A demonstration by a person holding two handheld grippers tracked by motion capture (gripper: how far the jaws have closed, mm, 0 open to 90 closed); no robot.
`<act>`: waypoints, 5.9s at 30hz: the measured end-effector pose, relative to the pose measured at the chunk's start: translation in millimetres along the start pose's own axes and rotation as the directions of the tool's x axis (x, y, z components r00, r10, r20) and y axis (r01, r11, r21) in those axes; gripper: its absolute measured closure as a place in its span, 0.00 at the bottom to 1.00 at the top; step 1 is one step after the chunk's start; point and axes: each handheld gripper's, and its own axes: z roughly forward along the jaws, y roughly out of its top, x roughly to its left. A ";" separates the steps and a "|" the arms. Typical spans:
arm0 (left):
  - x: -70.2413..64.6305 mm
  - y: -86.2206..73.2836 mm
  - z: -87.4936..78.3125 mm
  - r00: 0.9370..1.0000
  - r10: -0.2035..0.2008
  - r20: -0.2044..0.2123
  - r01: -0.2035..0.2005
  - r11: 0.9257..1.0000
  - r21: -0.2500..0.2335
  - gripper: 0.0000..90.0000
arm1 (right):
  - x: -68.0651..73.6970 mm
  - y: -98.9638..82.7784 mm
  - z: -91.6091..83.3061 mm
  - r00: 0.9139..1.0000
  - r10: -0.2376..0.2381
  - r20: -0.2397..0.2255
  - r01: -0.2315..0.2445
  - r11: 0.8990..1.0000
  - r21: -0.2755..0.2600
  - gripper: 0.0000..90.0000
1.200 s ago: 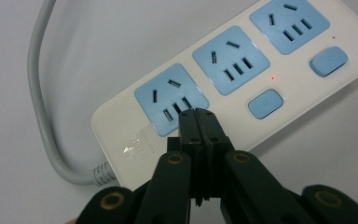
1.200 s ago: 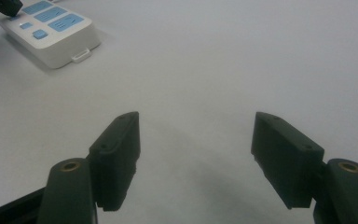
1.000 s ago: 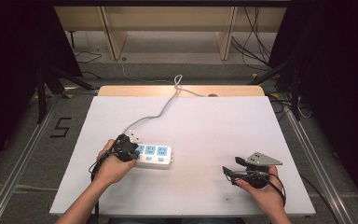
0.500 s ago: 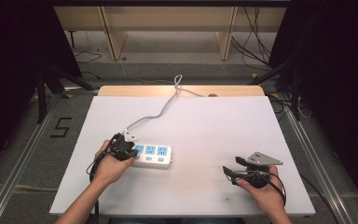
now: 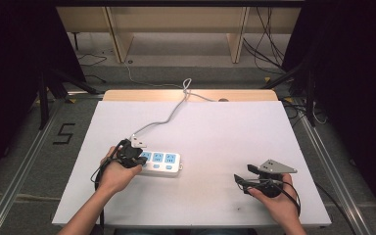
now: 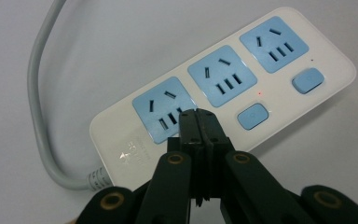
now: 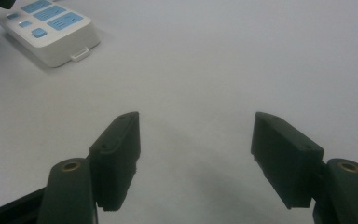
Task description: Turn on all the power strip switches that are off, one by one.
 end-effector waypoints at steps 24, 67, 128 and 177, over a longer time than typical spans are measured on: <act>-7.5 6.5 0.4 1.000 0.017 0.023 -0.017 1.000 0.006 1.00 | 0.3 -0.4 0.7 1.000 -0.004 0.003 0.004 1.000 0.003 0.38; -31.8 26.5 11.6 0.995 0.066 0.069 -0.067 0.998 0.019 1.00 | -0.1 -0.7 0.6 1.000 -0.007 0.002 0.007 1.000 0.009 0.38; -56.7 38.9 26.7 0.988 0.123 0.088 -0.127 0.991 0.043 1.00 | -0.1 -1.3 0.8 1.000 -0.011 0.001 0.011 1.000 0.019 0.38; -59.8 40.6 28.2 0.986 0.149 0.072 -0.153 0.986 0.062 1.00 | 0.7 -1.4 2.0 1.000 -0.014 -0.002 0.014 1.000 0.023 0.38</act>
